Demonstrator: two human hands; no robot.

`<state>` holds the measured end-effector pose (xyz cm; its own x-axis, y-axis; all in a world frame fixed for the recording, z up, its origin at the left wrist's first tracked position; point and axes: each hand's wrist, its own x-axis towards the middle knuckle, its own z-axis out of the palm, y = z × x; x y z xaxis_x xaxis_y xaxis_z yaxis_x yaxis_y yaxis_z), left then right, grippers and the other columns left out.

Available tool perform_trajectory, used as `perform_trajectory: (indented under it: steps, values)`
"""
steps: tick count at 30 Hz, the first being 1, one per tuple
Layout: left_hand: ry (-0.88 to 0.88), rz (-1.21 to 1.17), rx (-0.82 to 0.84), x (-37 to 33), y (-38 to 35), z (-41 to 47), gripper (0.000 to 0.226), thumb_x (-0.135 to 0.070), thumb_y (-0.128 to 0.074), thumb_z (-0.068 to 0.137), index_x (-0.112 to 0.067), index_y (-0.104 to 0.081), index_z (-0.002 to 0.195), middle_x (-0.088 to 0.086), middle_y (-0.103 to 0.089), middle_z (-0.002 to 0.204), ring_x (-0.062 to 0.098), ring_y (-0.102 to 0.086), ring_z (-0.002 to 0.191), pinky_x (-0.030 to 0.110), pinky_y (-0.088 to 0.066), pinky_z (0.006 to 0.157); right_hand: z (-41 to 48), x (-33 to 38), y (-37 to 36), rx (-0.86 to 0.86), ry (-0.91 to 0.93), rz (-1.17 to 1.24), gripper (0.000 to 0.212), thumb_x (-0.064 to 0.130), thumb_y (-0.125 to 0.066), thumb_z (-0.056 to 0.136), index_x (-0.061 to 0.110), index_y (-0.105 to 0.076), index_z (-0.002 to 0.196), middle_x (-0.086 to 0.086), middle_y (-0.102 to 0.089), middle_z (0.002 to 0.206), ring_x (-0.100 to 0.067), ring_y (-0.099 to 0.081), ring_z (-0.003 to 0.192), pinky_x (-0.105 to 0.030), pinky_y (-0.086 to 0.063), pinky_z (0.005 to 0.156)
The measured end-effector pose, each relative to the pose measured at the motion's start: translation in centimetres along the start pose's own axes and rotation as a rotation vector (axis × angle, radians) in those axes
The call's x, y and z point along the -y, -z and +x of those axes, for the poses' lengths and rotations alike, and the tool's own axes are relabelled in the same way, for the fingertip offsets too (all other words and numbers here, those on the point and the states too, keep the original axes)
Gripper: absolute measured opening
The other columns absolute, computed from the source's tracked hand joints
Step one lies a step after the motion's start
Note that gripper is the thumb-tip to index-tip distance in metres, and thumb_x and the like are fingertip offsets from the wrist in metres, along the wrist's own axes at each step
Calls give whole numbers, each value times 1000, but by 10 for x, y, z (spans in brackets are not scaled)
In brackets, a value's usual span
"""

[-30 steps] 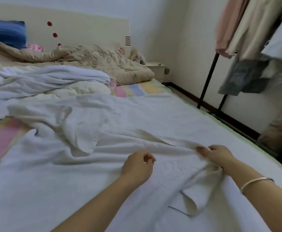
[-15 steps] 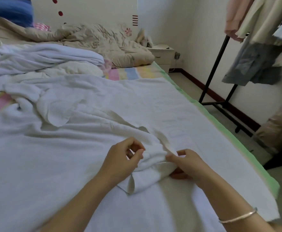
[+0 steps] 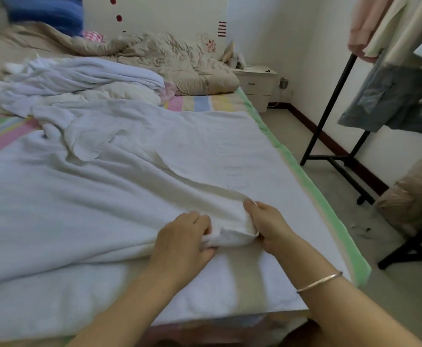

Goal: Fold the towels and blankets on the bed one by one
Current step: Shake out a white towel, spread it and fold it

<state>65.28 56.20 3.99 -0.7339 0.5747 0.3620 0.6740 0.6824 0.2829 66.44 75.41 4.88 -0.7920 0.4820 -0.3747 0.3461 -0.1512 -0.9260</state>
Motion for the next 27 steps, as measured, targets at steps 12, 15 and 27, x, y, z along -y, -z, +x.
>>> perform_trajectory:
  steps: [12, 15, 27]
  values:
    - [-12, -260, 350, -100, -22, 42, 20, -42, -52, 93, -29, -68, 95, -13, -68, 93, 7, -60, 83, 35, -52, 80, 1, -36, 131, -275, 143, -468, 23, 40, -69, 84, 18, -70, 75, -1, -71, 76, -26, -67, 79, -44, -55, 78]
    - [34, -166, 249, -92, -29, 75, 18, -31, -52, 93, -26, -67, 102, -8, -66, 105, 15, -60, 92, 35, -49, 85, -7, -39, 133, -282, 176, -566, 18, 40, -65, 85, 22, -66, 84, 6, -68, 82, -20, -64, 83, -37, -52, 77]
    - [13, 271, 221, -49, -71, 159, 23, -19, -50, 94, -25, -68, 107, 3, -65, 110, 28, -61, 99, 32, -41, 75, -56, -73, 143, -270, 76, -670, 39, 44, -52, 94, 15, -56, 69, 1, -60, 63, -21, -61, 65, -30, -40, 57]
